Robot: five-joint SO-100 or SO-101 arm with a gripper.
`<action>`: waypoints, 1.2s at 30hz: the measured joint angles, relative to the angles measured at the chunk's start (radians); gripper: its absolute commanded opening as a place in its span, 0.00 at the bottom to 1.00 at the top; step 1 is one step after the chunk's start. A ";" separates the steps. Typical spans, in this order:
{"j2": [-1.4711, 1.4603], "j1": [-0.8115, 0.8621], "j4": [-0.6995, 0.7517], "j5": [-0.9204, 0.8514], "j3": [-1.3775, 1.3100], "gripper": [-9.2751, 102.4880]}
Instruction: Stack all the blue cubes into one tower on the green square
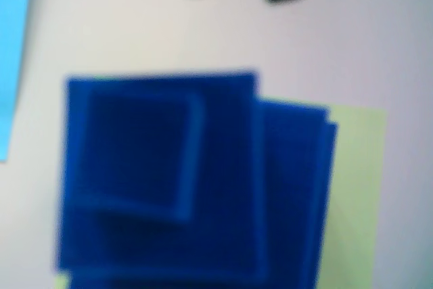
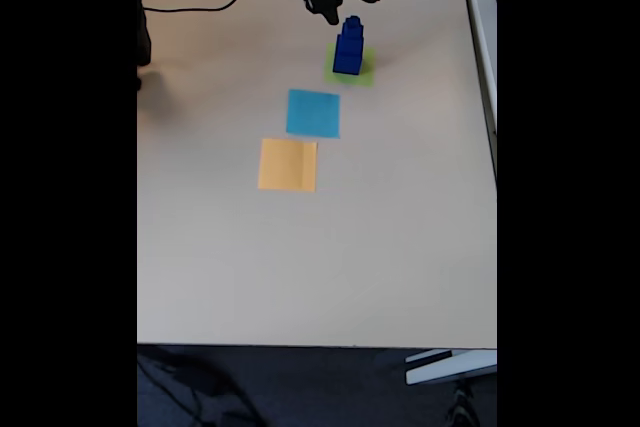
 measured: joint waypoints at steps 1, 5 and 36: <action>0.000 0.000 0.000 0.000 0.000 0.08; 0.000 0.000 -0.002 0.000 0.000 0.08; -0.052 0.008 0.017 -0.031 -0.101 0.08</action>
